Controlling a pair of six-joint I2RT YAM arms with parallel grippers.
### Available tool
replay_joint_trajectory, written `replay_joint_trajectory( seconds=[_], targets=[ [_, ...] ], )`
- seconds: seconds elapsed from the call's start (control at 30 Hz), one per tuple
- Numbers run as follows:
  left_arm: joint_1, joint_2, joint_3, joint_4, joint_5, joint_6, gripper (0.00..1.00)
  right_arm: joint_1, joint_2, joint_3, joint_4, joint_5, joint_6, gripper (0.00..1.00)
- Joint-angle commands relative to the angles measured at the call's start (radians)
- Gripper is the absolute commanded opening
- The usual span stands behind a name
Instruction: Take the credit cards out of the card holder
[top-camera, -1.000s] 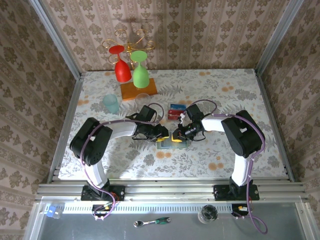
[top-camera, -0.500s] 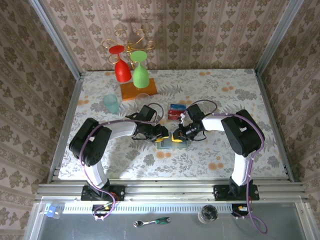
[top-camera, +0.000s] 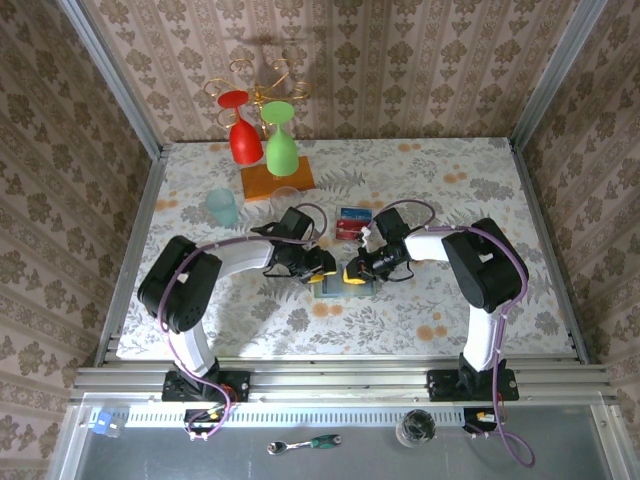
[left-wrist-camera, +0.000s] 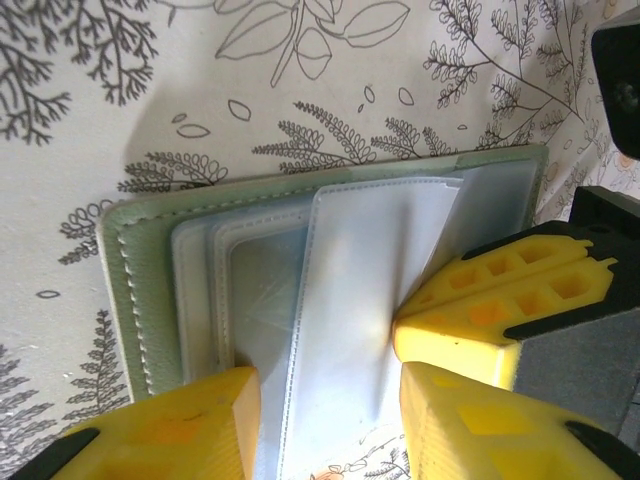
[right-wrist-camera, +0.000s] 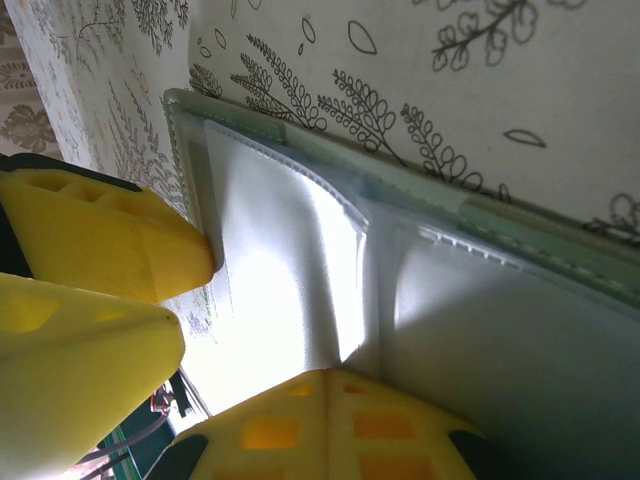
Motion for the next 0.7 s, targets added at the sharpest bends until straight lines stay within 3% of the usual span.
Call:
replay_joint_trajectory(
  seconds=[0.0, 0.67],
  targets=[
    [-0.015, 0.038, 0.034, -0.062, -0.011, 0.03, 0.41, -0.004, 0.043, -0.015, -0.04, 0.029, -0.013, 0.02],
    [-0.037, 0.043, 0.08, -0.058, 0.016, 0.024, 0.31, -0.006, 0.045, -0.034, -0.003, 0.015, 0.002, 0.02]
  ],
)
